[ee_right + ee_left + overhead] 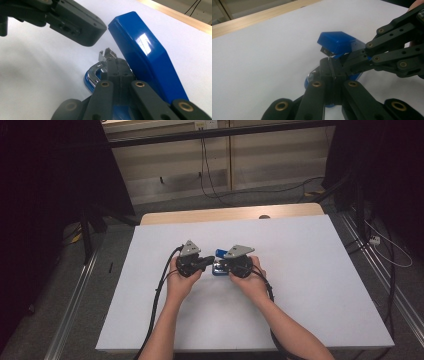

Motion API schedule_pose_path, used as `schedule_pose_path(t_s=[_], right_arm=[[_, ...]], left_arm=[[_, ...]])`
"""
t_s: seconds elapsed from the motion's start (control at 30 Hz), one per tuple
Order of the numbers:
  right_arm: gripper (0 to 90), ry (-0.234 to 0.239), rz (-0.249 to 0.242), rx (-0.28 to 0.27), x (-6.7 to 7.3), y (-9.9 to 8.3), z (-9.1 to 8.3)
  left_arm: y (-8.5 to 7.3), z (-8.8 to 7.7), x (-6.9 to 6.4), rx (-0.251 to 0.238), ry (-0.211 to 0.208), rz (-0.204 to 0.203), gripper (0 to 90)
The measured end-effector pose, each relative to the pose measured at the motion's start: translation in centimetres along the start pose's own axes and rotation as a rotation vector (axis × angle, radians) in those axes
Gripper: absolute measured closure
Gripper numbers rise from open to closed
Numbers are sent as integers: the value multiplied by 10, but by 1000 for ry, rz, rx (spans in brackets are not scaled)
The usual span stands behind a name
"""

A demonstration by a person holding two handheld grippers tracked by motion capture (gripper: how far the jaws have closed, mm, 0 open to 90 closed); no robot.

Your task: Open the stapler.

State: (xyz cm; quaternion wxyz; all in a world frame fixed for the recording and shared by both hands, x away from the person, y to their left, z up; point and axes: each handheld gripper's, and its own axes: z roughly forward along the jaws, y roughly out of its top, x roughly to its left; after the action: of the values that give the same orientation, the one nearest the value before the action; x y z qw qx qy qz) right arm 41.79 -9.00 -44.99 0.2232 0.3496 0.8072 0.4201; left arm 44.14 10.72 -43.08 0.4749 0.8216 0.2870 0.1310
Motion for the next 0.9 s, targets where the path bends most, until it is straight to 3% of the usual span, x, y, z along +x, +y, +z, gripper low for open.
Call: schedule_pose_path(t_s=[0.13, 0.4, 0.67, 0.77, 0.9], right_arm=[[900, -8, 2, -1, 0, 1, -1], [900, -5, 11, -7, -1, 1, -2], [900, -5, 14, -11, 0, 0, -1], [900, -7, 13, -13, 0, 0, -1], [900, -9, 13, -15, 0, 0, -2]], left_arm=[[-4, 4, 3, 4, 14, -20, 900], [-8, 15, 5, -6, 38, -22, 900], [-4, 15, 3, -39, 19, -31, 900], [-7, 20, 2, -12, 22, -19, 900], [-7, 21, 2, -12, 16, -14, 900]])
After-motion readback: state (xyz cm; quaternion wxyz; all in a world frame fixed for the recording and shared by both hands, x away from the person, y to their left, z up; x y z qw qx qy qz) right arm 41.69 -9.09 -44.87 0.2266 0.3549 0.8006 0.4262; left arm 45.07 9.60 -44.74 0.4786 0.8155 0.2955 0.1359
